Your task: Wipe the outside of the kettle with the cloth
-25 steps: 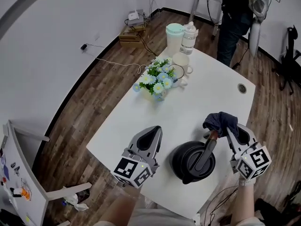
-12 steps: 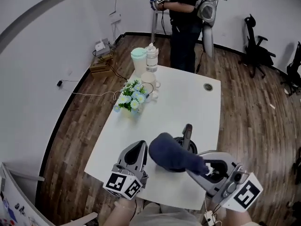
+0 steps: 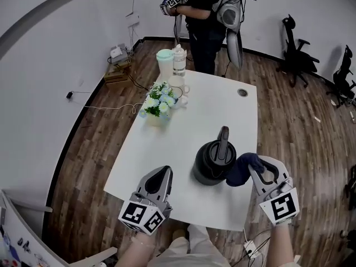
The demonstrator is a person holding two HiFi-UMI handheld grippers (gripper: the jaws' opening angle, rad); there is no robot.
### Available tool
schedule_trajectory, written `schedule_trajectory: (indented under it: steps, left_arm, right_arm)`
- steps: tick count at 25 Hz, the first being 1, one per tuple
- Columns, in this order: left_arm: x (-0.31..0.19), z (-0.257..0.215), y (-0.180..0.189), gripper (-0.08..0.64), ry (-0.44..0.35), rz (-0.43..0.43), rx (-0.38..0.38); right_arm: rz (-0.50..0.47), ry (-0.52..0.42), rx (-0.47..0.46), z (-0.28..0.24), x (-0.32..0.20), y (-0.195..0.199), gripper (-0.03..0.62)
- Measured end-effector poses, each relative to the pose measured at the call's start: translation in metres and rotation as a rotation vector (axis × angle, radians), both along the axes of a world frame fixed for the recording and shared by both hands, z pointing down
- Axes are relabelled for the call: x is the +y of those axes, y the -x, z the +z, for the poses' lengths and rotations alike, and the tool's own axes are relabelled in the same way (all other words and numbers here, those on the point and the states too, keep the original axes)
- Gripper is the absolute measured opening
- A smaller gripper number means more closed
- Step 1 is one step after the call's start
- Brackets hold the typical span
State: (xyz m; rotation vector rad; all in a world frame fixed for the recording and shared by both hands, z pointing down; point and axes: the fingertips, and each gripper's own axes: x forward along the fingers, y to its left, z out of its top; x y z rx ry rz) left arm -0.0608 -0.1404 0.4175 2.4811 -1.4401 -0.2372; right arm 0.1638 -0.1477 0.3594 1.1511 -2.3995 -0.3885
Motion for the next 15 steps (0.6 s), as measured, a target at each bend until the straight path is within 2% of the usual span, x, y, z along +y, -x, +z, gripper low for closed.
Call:
schedule_trajectory:
  steps: [3, 5, 7, 8, 11, 15]
  left_arm:
    - [0.008, -0.005, 0.002, 0.006, -0.009, -0.001, 0.001]
    - [0.013, -0.009, 0.003, 0.006, -0.017, 0.0, 0.002]
    - [0.018, -0.014, 0.001, 0.006, -0.034, 0.015, 0.002]
    - [0.021, -0.018, -0.001, 0.006, -0.044, 0.024, 0.004]
    - [0.032, -0.027, -0.013, 0.006, -0.066, 0.053, 0.028]
    - [0.054, -0.022, -0.037, 0.006, -0.058, 0.113, 0.044]
  right_arm:
    - [0.123, -0.122, -0.011, -0.029, -0.007, -0.009, 0.055]
    - [0.173, -0.214, -0.053, -0.057, 0.005, -0.008, 0.055]
    - [0.17, -0.269, -0.143, -0.09, 0.029, -0.002, 0.055]
    - [0.143, -0.258, -0.192, -0.102, 0.042, 0.003, 0.055]
    - [0.075, -0.086, -0.337, -0.107, 0.081, 0.011, 0.055]
    - [0.147, 0.179, -0.404, -0.031, 0.126, 0.011, 0.055]
